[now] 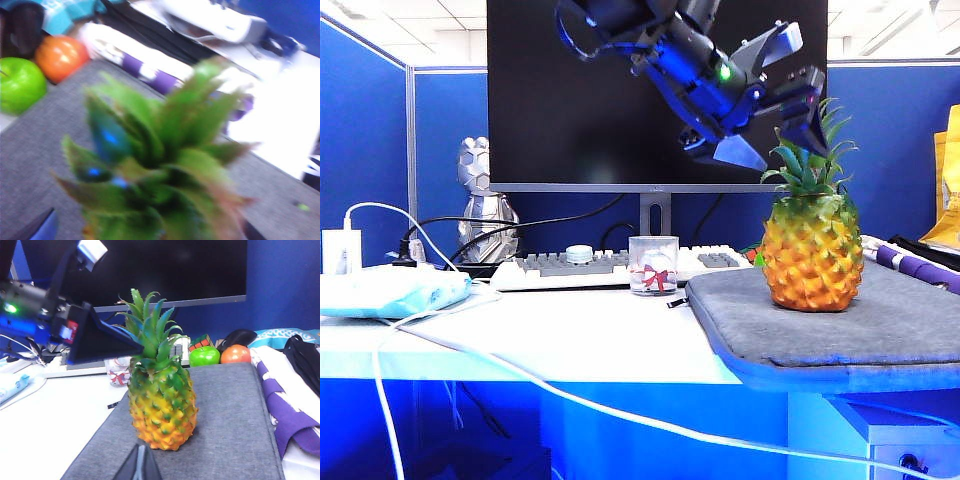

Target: Pick up the pineapple and place it above the gray bag.

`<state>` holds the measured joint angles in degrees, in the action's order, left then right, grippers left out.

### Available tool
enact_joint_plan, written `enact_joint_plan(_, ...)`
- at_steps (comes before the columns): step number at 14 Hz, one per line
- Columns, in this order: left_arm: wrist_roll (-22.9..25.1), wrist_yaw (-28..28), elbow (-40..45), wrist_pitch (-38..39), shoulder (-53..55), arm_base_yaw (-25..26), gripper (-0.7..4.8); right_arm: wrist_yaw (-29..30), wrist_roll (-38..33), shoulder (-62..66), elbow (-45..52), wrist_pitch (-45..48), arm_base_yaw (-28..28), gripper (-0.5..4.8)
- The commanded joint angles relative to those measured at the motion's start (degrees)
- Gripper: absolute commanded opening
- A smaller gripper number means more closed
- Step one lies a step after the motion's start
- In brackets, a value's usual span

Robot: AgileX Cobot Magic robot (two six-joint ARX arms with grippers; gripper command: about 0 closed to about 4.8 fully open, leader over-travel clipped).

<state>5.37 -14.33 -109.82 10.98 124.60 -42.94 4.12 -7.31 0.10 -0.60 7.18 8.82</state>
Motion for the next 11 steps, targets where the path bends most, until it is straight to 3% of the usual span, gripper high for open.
enact_joint_plan(1,0.2,-2.6,-0.3,0.4,-2.3,-0.3,4.79,0.1,-0.3,0.0,0.5,1.3,0.0,-0.05)
enact_joint_plan(5,0.6,-2.9,-0.3,6.0,-4.3,-0.2,4.79,0.1,-0.4,0.0,0.5,1.3,0.0,-0.05)
enact_joint_plan(11,5.2,0.0,-0.3,16.9,-12.9,1.1,4.79,0.1,-0.4,0.0,0.5,1.3,0.0,-0.05)
